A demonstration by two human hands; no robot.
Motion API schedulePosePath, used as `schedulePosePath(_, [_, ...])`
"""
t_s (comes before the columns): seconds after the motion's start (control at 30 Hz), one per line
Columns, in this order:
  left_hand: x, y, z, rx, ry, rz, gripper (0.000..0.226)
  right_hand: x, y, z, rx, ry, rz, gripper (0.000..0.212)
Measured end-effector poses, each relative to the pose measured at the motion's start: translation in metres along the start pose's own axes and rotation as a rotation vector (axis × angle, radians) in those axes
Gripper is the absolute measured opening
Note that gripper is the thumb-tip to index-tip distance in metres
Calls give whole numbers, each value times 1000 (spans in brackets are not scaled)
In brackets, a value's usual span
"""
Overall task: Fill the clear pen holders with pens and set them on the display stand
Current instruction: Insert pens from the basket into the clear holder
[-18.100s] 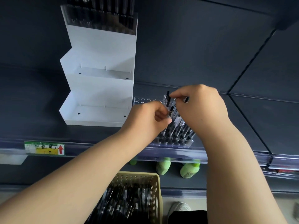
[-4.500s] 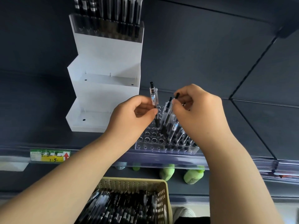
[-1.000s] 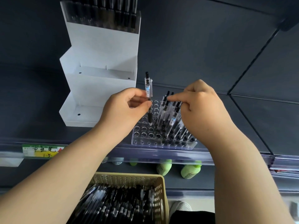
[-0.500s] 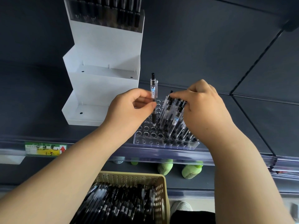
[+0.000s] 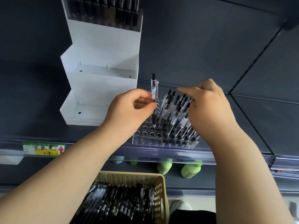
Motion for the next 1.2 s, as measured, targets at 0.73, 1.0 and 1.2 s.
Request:
schedulePosePath(0.73, [3,-3,-2,-5,5,18,19,-2,0,4,55,-8,25,63])
schedulePosePath(1.0, [3,-4,-1,-11,14,24,16,-1,4,5,10,-3,-22,58])
schedulePosePath(1.2, [5,-8,-2,-31,4,75,17,-1,3,7,-47,8,-59,54])
Point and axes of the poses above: each hand's wrist, its own x-axis away from the middle knuckle, its own y-axis out of the back of the hand, z = x × y, the point moved 3 cm from there along -x, towards the middle knuckle, and after that the axes turned 3 degrees about x, right-handed, at the moved point
